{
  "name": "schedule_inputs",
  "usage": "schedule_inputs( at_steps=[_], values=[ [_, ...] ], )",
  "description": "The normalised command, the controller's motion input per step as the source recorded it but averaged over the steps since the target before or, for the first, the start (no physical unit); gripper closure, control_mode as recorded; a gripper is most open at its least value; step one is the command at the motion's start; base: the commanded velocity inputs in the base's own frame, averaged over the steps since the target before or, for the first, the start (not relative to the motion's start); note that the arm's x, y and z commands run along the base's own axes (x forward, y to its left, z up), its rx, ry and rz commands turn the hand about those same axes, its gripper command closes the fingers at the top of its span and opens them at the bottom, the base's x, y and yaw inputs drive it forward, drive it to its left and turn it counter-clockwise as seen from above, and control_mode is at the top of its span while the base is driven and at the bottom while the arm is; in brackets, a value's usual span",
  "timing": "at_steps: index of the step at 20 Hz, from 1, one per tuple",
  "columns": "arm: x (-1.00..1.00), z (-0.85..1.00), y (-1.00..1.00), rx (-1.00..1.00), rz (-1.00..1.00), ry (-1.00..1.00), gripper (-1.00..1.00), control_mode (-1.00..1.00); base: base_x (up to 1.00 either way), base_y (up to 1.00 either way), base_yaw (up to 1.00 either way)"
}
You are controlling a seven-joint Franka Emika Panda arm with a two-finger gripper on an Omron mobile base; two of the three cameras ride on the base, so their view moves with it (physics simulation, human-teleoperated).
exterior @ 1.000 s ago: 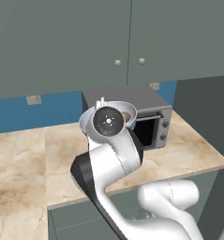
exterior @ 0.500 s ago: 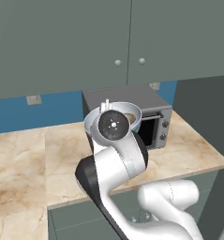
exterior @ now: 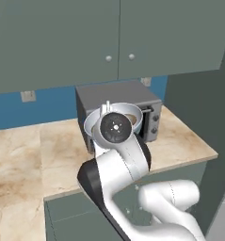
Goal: Pick up the bowls on the counter and stack them on top of one another in the open cabinet. Place the smaller bowl on top of the larger bowl.
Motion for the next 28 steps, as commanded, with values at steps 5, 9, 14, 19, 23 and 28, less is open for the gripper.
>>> schedule_inputs(
  at_steps=[5,9,14,19,23,28],
  values=[
    [0.00,0.00,0.00,0.00,0.00,0.00,1.00,1.00,-0.42,-0.34,-0.22],
    [0.00,0.00,0.00,0.00,0.00,0.00,1.00,1.00,-0.42,-0.48,-0.27],
    [0.00,0.00,0.00,0.00,0.00,0.00,1.00,1.00,-0.44,-0.59,-0.29],
    [0.00,0.00,0.00,0.00,0.00,0.00,1.00,1.00,-0.45,-0.60,-0.31],
    [0.00,0.00,0.00,0.00,0.00,0.00,1.00,1.00,-0.43,-0.65,-0.33],
    [0.00,0.00,0.00,0.00,0.00,0.00,1.00,1.00,-0.27,-0.74,-0.34]
  ],
)
